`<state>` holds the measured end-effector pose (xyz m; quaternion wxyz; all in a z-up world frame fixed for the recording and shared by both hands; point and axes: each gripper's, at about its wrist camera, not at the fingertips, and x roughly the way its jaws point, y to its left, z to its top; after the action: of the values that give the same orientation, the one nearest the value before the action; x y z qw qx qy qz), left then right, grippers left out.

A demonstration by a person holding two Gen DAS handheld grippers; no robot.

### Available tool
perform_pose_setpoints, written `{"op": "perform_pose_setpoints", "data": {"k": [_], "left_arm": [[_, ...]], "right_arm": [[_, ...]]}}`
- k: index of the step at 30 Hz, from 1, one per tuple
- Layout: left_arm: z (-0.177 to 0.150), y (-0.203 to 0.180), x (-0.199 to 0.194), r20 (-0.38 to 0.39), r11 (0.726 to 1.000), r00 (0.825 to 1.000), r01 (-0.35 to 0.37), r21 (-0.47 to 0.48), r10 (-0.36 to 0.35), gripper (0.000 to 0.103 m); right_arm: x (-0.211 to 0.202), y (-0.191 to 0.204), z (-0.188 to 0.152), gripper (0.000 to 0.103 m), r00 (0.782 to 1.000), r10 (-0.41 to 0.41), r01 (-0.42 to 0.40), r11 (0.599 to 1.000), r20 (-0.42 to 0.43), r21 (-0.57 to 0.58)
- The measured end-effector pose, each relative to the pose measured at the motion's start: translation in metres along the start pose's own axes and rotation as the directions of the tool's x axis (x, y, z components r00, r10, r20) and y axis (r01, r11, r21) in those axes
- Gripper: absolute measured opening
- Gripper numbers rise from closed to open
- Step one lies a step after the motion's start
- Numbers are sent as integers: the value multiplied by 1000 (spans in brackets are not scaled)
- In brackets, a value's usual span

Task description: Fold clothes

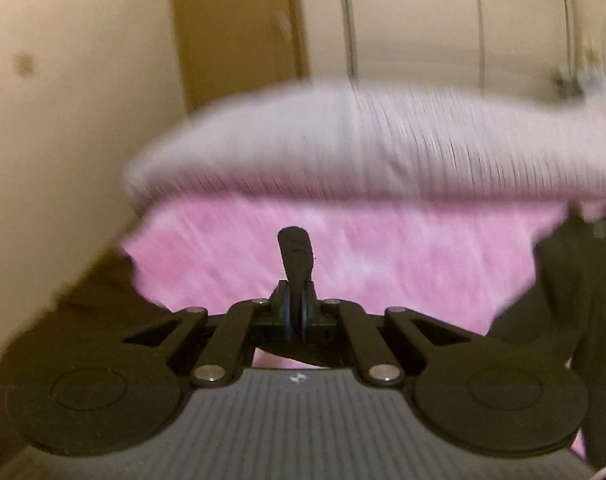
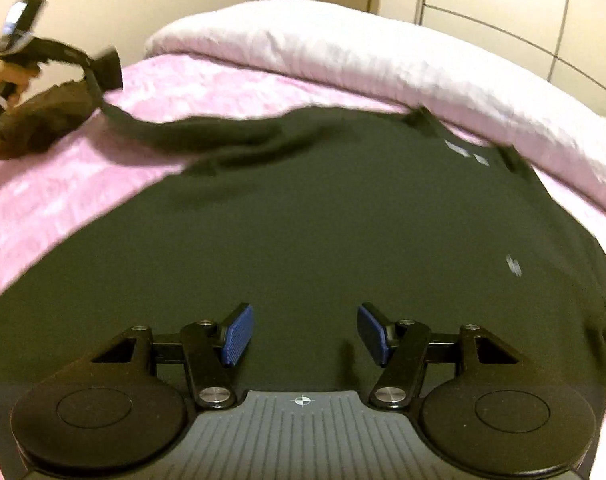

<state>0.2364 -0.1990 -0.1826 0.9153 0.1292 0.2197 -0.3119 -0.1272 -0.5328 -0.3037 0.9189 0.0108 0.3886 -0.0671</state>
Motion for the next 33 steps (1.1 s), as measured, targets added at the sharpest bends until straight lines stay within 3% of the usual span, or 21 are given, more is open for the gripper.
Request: {"op": "perform_pose_setpoints", "data": {"k": [3, 6, 8, 12, 14, 17, 20, 23, 28, 31, 32, 33], "left_arm": [[-16, 21, -25, 59, 997, 996, -71, -36, 73, 7], [-49, 32, -28, -16, 994, 994, -106, -35, 106, 18], [-69, 38, -30, -74, 992, 990, -122, -41, 119, 19], [-78, 40, -48, -84, 992, 989, -125, -17, 123, 26], [-68, 31, -56, -51, 993, 992, -111, 29, 112, 29], [-42, -2, -47, -47, 993, 999, 26, 111, -21, 41], [-17, -40, -2, -118, 960, 968, 239, 148, -223, 43], [-2, -79, 63, -206, 915, 922, 365, 174, -328, 42], [-4, -122, 151, -353, 870, 877, 424, 251, -326, 41], [-13, -124, 177, -437, 852, 847, 447, 272, -304, 40], [-13, -123, 178, -440, 845, 840, 462, 270, -319, 33], [-13, -122, 176, -440, 832, 835, 478, 281, -331, 8]], "right_arm": [[12, 12, 22, 61, 998, 54, -54, 999, 24, 0], [27, 23, 36, 61, 995, 93, -93, 996, 28, -7], [36, 29, 43, 61, 992, 124, -124, 992, 25, -14], [49, 37, 45, 61, 988, 153, -153, 987, 11, -43], [54, 35, 45, 61, 988, 152, -151, 987, 7, -45], [65, 30, 49, 61, 989, 146, -146, 988, 3, -40], [72, 23, 57, 61, 990, 142, -142, 989, 10, -32], [80, 15, 68, 61, 991, 134, -133, 990, 16, -43], [106, 2, 88, 61, 993, 113, -109, 990, 35, -86], [128, -3, 104, 61, 994, 107, -102, 988, 36, -119], [136, -4, 109, 61, 994, 106, -100, 986, 38, -133], [143, -6, 115, 61, 994, 105, -98, 984, 41, -147]]}}
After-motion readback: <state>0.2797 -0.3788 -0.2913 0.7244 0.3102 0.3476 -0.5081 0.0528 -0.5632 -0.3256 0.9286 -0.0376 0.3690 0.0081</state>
